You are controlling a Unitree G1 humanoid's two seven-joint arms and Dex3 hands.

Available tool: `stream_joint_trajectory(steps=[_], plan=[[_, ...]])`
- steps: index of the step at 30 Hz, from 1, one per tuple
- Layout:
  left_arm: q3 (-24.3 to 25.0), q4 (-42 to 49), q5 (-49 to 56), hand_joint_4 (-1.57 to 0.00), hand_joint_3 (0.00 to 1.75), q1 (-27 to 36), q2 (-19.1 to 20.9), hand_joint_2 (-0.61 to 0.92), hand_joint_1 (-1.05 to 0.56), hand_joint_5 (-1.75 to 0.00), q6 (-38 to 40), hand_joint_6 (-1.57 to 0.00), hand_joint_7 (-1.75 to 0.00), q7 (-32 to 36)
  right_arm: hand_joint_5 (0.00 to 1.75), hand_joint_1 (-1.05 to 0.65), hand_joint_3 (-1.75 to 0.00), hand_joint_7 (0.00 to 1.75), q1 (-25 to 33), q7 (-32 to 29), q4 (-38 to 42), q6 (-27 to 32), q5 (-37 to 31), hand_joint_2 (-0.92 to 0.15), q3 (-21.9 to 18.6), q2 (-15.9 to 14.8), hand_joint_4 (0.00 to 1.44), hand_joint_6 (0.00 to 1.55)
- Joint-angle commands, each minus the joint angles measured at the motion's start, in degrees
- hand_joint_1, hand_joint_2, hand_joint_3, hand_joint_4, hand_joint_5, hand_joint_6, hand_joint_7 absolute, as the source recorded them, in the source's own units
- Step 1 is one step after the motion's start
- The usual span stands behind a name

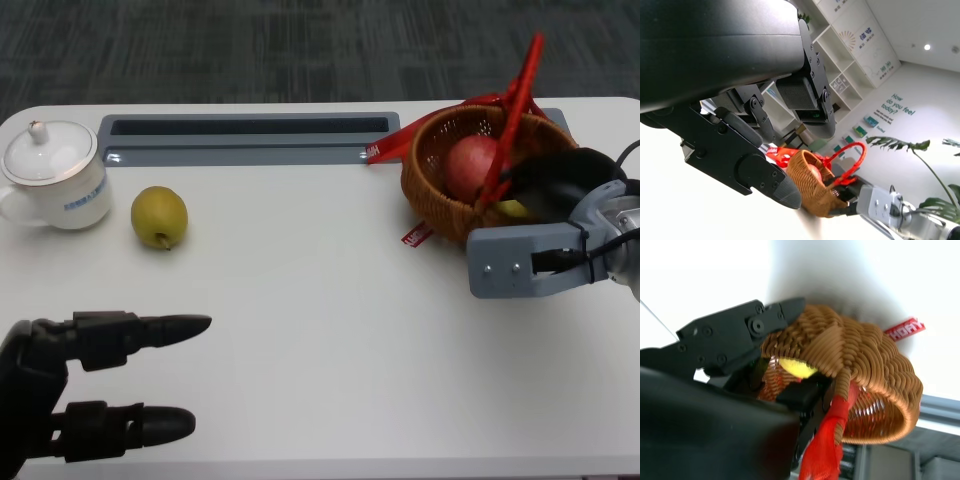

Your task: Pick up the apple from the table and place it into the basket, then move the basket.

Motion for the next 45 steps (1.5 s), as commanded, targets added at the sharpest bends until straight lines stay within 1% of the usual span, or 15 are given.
stream_joint_trajectory(steps=[1, 7, 12, 18, 20, 22, 23, 24, 25, 28, 30, 34, 37, 41, 45], plan=[[0.2, -3.0, -2.1, -1.03, 0.0, 2.9, 1.8, 0.67, -0.42, 0.0, -0.4, -0.97, 0.0, -0.9, 0.08, -0.34, -0.05, 0.01, 0.1, 2.6, 1.3, 4.1, 2.4, -0.91, -3.3, -0.5, 1.05, 1.0], [0.3, -4.9, -3.9, -1.04, 0.0, 6.0, 3.2, 0.67, -0.43, -0.01, -2.6, -0.97, 0.0, -2.0, 0.02, -0.28, -0.01, 0.01, 0.0, 3.7, 1.2, 7.5, 5.3, -0.9, -8.5, -0.6, 1.05, 0.98], [0.1, -6.9, -4.9, -1.04, 0.0, 8.2, 4.2, 0.68, -0.42, -0.01, -2.4, -0.97, 0.0, -2.9, 0.01, -0.29, 0.0, 0.01, 0.1, 3.2, 1.2, 7.8, 4.9, -0.87, -9.1, -0.9, 1.05, 0.97], [-0.2, -5.9, -5.0, -1.04, 0.0, 7.8, 4.3, 0.68, -0.4, -0.01, -3.0, -0.97, 0.0, -3.5, 0.01, -0.6, 0.0, 0.0, 0.6, 5.0, 1.1, 7.9, 5.7, -0.75, -10.8, -0.3, 0.78, 0.63], [-0.2, -6.1, -4.5, -1.04, 0.0, 7.7, 4.2, 0.68, -0.41, 0.0, -2.5, -0.96, 0.0, -3.5, 0.21, -0.67, 0.0, 0.0, 0.4, 5.7, 1.2, 8.0, 5.3, -0.74, -10.6, -0.3, 0.79, 0.53], [-0.1, -6.3, -3.9, -1.04, 0.0, 7.5, 3.9, 0.68, -0.42, 0.0, -2.3, -0.96, 0.0, -3.4, 0.65, -0.73, 0.0, 0.0, 0.3, 6.6, 1.1, 7.9, 5.4, -0.72, -10.8, -0.4, 0.76, 0.45], [-0.1, -6.3, -3.7, -1.04, 0.0, 7.4, 3.8, 0.68, -0.42, 0.0, -2.2, -0.96, 0.0, -3.3, 0.84, -0.77, 0.0, 0.0, 0.2, 7.0, 1.1, 7.7, 5.6, -0.72, -11.1, -0.5, 0.69, 0.42], [-0.2, -6.3, -3.5, -1.04, 0.0, 7.2, 3.7, 0.68, -0.42, 0.0, -2.1, -0.96, 0.0, -3.3, 0.93, -0.82, 0.0, 0.0, 0.1, 7.3, 1.0, 7.4, 5.8, -0.72, -11.3, -0.6, 0.63, 0.4], [-0.3, -6.3, -3.3, -1.04, 0.0, 7.1, 3.6, 0.68, -0.43, 0.0, -2.0, -0.96, 0.0, -3.3, 0.86, -0.87, 0.0, 0.0, 0.0, 7.5, 1.0, 7.2, 5.9, -0.72, -11.5, -0.7, 0.59, 0.37], [-0.4, -6.1, -2.6, -1.04, 0.0, 6.6, 3.3, 0.68, -0.44, 0.0, -1.9, -0.96, 0.0, -3.2, 0.32, -0.97, 0.0, 0.0, -0.3, 7.6, 0.8, 6.0, 5.4, -0.74, -11.6, -1.5, 0.58, 0.3], [-0.6, -5.9, -2.5, -1.04, 0.0, 6.2, 3.1, 0.68, -0.45, 0.0, -1.8, -0.96, 0.0, -3.1, 0.16, -1.0, -0.01, 0.0, -0.4, 6.8, 0.7, 5.1, 4.9, -0.75, -11.3, -2.2, 0.61, 0.27], [-1.5, -5.5, -3.5, -1.04, 0.0, 5.4, 2.7, 0.67, -0.44, 0.0, -1.4, -0.97, -0.01, -3.3, 0.03, -1.04, -0.02, 0.0, -0.6, 5.3, 0.4, 3.7, 4.3, -0.79, -11.0, -3.6, 0.43, 0.22], [-1.7, -4.6, -3.6, -1.05, 0.0, 4.3, 2.3, 0.67, -0.44, -0.01, -1.4, -0.97, 0.0, -3.1, 0.01, -1.04, -0.02, 0.0, -0.8, 4.8, 0.2, 2.3, 5.1, -0.81, -12.0, -4.5, 0.33, 0.2], [-2.0, -3.1, -3.6, -1.05, 0.0, 2.5, 2.0, 0.67, -0.45, -0.01, -1.5, -0.97, 0.0, -3.3, 0.01, -1.01, -0.01, 0.01, -0.8, 5.9, 0.0, 0.3, 7.8, -0.81, -14.7, -5.8, 0.32, 0.23], [-2.5, -2.4, -4.2, -1.05, 0.0, 1.4, 2.1, 0.67, -0.45, -0.01, -1.7, -0.97, 0.0, -3.5, 0.02, -0.95, 0.0, 0.02, -0.4, 5.3, -0.2, -1.2, 8.6, -0.79, -15.7, -7.1, 0.35, 0.26]])
